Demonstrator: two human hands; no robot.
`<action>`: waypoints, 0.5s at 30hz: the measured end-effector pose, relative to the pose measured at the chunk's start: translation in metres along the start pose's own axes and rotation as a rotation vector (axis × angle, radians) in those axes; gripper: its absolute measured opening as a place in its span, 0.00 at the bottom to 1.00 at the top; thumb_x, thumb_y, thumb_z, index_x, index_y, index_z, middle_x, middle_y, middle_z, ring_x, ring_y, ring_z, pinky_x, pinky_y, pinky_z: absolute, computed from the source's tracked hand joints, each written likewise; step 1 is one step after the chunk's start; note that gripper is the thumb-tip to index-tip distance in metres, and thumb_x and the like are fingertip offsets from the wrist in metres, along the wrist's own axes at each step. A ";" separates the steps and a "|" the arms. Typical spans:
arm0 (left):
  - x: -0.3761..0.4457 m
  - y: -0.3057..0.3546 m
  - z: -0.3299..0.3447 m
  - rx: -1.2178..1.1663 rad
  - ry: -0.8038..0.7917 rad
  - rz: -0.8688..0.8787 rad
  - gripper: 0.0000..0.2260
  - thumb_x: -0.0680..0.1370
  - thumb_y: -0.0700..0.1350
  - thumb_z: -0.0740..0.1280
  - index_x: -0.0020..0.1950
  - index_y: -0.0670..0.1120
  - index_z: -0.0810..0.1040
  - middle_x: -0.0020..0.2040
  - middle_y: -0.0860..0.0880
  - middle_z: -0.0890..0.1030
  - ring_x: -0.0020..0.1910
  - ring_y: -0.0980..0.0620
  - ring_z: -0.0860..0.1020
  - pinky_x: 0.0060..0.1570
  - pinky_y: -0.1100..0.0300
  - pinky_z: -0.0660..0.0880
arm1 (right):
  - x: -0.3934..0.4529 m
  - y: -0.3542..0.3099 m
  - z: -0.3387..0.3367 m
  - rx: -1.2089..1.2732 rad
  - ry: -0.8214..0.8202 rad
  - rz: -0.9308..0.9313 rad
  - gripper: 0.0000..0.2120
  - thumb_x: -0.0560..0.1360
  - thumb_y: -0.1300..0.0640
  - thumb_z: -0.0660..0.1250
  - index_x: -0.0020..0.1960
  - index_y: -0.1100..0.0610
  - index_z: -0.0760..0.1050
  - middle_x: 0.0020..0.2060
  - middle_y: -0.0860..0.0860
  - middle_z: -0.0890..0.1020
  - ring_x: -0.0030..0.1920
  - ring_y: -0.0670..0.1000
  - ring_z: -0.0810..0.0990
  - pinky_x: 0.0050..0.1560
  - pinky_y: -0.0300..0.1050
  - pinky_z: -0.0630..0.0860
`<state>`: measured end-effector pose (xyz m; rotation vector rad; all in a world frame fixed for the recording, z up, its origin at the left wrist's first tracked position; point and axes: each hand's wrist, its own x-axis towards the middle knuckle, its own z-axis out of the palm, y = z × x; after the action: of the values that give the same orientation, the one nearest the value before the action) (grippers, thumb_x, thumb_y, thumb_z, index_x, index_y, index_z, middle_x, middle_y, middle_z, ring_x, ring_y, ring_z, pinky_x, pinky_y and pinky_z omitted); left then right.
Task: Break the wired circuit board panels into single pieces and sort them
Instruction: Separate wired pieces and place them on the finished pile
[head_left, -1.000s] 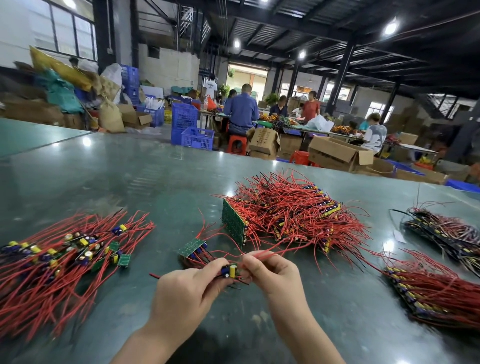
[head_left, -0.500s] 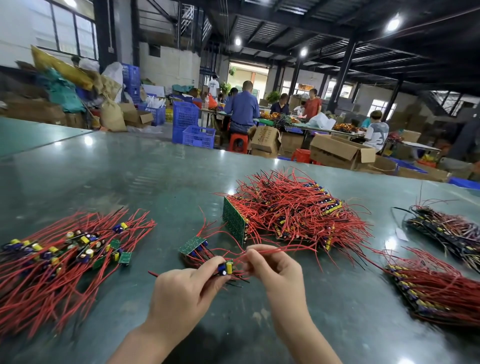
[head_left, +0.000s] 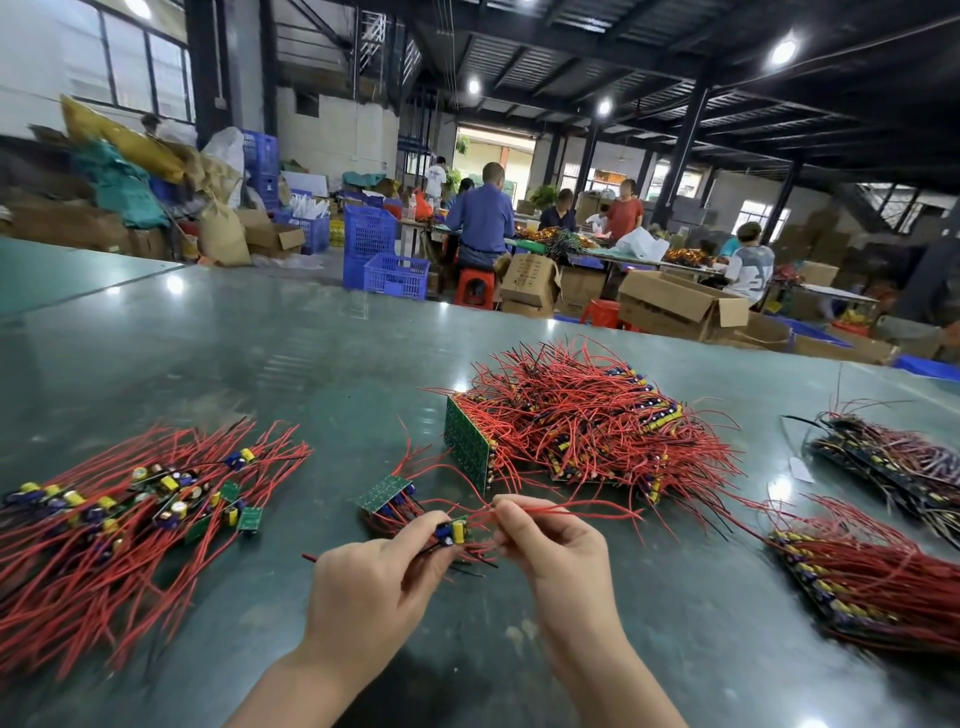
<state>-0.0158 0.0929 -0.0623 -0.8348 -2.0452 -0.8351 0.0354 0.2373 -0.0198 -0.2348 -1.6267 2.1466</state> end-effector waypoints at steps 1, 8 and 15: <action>-0.001 -0.001 0.000 0.005 0.000 0.001 0.16 0.80 0.62 0.52 0.54 0.54 0.72 0.22 0.52 0.76 0.19 0.51 0.74 0.19 0.66 0.64 | 0.000 0.000 0.000 0.017 -0.010 0.027 0.10 0.71 0.66 0.69 0.35 0.57 0.85 0.27 0.52 0.80 0.28 0.44 0.76 0.33 0.34 0.76; 0.001 -0.002 0.000 0.001 -0.015 -0.060 0.19 0.79 0.64 0.50 0.52 0.54 0.75 0.22 0.52 0.76 0.19 0.53 0.73 0.18 0.67 0.64 | 0.006 -0.006 -0.007 0.174 0.012 0.148 0.07 0.68 0.66 0.70 0.33 0.62 0.83 0.30 0.56 0.81 0.27 0.45 0.77 0.30 0.33 0.76; 0.001 -0.010 -0.003 0.049 0.005 -0.072 0.19 0.80 0.63 0.49 0.50 0.54 0.75 0.21 0.52 0.74 0.19 0.54 0.71 0.18 0.63 0.61 | 0.016 -0.016 -0.022 0.128 0.099 0.045 0.10 0.71 0.68 0.68 0.32 0.61 0.82 0.29 0.54 0.82 0.27 0.44 0.78 0.29 0.32 0.76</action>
<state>-0.0229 0.0856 -0.0627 -0.7344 -2.0936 -0.8221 0.0335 0.2663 -0.0096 -0.3355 -1.4361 2.2255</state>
